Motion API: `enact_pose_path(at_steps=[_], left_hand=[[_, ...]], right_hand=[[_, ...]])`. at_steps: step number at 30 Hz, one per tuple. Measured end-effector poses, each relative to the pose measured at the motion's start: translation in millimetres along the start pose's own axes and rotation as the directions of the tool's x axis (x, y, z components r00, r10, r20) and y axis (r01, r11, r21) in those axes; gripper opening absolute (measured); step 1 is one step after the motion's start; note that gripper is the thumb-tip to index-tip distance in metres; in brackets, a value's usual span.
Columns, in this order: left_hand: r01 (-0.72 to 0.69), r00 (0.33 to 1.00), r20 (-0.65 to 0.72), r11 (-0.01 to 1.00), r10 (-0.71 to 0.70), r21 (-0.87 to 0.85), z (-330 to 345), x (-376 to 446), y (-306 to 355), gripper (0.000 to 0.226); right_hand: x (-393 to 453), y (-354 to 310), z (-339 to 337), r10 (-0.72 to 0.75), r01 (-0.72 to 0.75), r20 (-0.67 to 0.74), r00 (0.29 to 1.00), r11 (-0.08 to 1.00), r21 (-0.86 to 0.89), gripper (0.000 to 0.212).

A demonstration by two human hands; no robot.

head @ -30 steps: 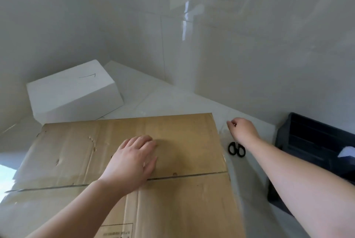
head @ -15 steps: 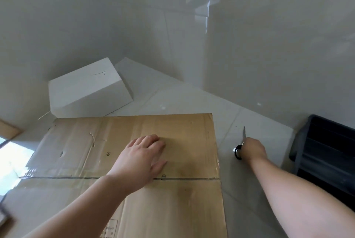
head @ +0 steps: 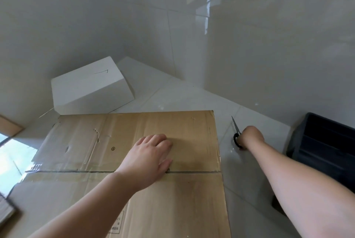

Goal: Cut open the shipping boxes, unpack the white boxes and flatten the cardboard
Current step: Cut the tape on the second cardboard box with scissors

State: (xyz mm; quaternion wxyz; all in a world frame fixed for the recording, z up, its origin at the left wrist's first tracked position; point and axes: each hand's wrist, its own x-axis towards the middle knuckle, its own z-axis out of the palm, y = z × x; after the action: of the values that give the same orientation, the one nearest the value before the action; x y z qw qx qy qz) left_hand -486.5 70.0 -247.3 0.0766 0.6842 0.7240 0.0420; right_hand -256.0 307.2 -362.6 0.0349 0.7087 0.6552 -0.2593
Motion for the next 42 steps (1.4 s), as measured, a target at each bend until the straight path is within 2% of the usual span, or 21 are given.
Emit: enact_pose_path(at_steps=[5,11,14,17,19,22,24,26,31,38,42], left_hand=[[-0.206,0.978,0.033,0.978,0.206,-0.016,1,3,19,0.036],[-0.398,0.916,0.025,0.916,0.4,-0.039,4,3,39,0.033],[-0.577,0.813,0.05,0.815,0.58,-0.052,11,-10,55,0.036],[-0.724,0.671,0.131,0.683,0.729,-0.092,20,-22,79,0.043],[-0.752,0.633,0.177,0.653,0.753,-0.091,24,-27,95,0.045],[-0.762,0.619,0.256,0.647,0.742,-0.031,24,-35,110,0.039],[-0.767,0.624,0.256,0.641,0.738,0.021,22,-33,112,0.037],[-0.778,0.622,0.215,0.626,0.753,0.057,20,-30,112,0.037],[-0.796,0.605,0.13,0.603,0.786,0.056,23,-29,114,0.029],[-0.795,0.604,0.17,0.605,0.779,0.054,24,-22,125,0.025],[-0.776,0.621,0.236,0.629,0.748,0.046,24,-19,128,0.03]], right_hand=[[-32,-23,-41,-0.162,0.172,-0.06,0.985,0.951,0.259,0.012],[-105,-47,-86,-0.402,0.418,-0.148,0.903,0.903,0.095,0.009],[-146,-43,-98,-0.423,0.447,-0.201,0.883,0.89,0.09,0.021],[-183,-23,-102,-0.444,0.462,-0.204,0.872,0.885,0.048,0.008],[-203,-8,-102,-0.448,0.456,-0.169,0.878,0.89,0.007,0.015],[-223,15,-102,-0.385,0.38,-0.075,0.92,0.922,-0.069,0.031],[-221,27,-98,-0.373,0.358,-0.083,0.924,0.921,-0.153,0.047],[-214,34,-90,-0.415,0.373,-0.145,0.898,0.894,-0.248,0.041],[-209,56,-59,-0.49,0.454,-0.14,0.86,0.861,-0.228,0.026],[-219,102,-32,-0.641,0.598,-0.071,0.764,0.746,-0.294,0.04],[-219,107,-31,-0.706,0.654,-0.085,0.704,0.69,-0.311,0.038]])
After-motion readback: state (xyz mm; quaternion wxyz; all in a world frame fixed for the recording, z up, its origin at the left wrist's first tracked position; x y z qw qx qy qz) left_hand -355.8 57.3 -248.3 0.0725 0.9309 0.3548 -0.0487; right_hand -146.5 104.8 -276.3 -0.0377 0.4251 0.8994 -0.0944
